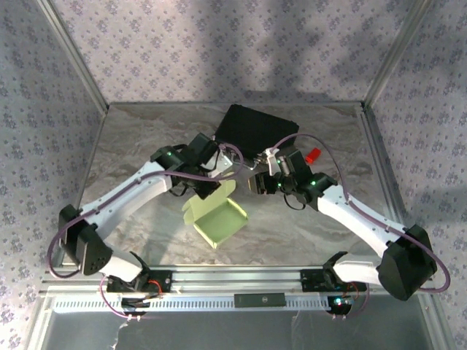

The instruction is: Fold the paper box

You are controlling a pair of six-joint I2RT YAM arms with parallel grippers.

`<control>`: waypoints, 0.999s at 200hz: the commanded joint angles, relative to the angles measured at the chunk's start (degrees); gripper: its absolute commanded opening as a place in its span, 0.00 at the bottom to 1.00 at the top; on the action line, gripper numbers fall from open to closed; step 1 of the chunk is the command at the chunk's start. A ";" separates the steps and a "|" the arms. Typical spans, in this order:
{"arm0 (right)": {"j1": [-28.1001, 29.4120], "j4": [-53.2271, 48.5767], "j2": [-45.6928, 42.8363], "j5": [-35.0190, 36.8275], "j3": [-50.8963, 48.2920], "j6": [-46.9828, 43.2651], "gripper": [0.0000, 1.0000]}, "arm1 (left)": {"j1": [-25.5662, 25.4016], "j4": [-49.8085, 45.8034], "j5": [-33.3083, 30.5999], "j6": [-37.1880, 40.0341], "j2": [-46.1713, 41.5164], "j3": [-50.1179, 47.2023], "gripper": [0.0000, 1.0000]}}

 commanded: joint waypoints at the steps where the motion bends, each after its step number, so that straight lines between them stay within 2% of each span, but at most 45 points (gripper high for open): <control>1: -0.15 -2.96 0.48 -3.21 2.63 -3.31 0.64 | 1.64 -3.58 5.41 6.42 2.01 4.81 0.00; 27: -0.48 -3.16 0.91 -3.46 2.28 -5.44 0.65 | 2.04 -1.89 6.50 10.51 2.75 5.94 0.00; 47: -0.86 -3.84 2.58 -3.23 3.27 -7.83 0.65 | 3.18 -2.09 9.62 13.41 3.53 7.64 0.00; 83: -0.81 -0.44 4.88 -3.28 3.17 -15.05 0.65 | 3.76 -6.79 12.43 18.86 7.47 12.11 0.00; 129: -1.78 5.98 10.00 -6.92 1.62 -26.07 0.57 | 5.22 -8.96 15.28 23.34 8.97 13.66 0.00; 150: -2.50 7.30 11.70 -9.26 1.96 -27.74 0.53 | 5.59 -9.23 15.59 25.18 8.98 13.65 0.00; 173: -2.72 3.75 14.32 -14.73 5.71 -28.86 0.52 | 6.15 -7.99 15.87 26.59 8.74 12.90 0.00; 200: -1.10 3.47 13.47 -15.54 5.63 -29.35 0.52 | 6.54 -7.85 14.49 27.46 9.86 13.19 0.00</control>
